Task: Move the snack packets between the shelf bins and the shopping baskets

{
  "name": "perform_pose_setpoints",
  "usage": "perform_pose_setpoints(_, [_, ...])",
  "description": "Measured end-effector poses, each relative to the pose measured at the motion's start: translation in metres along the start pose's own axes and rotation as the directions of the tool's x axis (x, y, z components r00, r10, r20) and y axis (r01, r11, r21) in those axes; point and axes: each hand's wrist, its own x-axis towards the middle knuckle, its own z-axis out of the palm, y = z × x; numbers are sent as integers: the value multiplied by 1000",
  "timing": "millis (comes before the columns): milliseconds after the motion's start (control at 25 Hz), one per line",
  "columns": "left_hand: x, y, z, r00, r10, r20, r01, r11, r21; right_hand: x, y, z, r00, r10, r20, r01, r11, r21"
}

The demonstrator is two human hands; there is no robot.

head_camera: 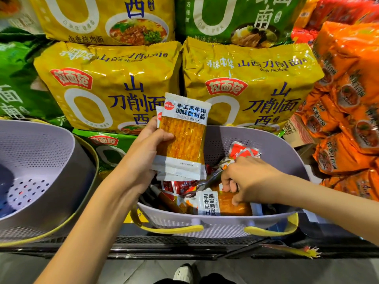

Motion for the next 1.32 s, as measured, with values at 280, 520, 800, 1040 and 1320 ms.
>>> perform_pose_setpoints(280, [0,2,3,997,-10,-76,13,999,46,-14,30,-27,999,-31,17,25,958,285])
perform_pose_setpoints(520, [0,4,4,993,29,-114,-20,997,77,-43,74,-64,984,33,-175,155,332,931])
perform_pose_setpoints(800, [0,-2,3,997,-52,-60,54,998,33,3,-9,-44,981,115,-157,137,160,978])
perform_pose_setpoints(1040, [-5,0,5,1000,-20,21,20,1000,10,3,-4,-49,957,143,-254,170,436,884])
perform_pose_setpoints(1320, [-3,0,1,999,-39,15,39,999,8,-8,22,-4,996,-56,62,64,990,-129])
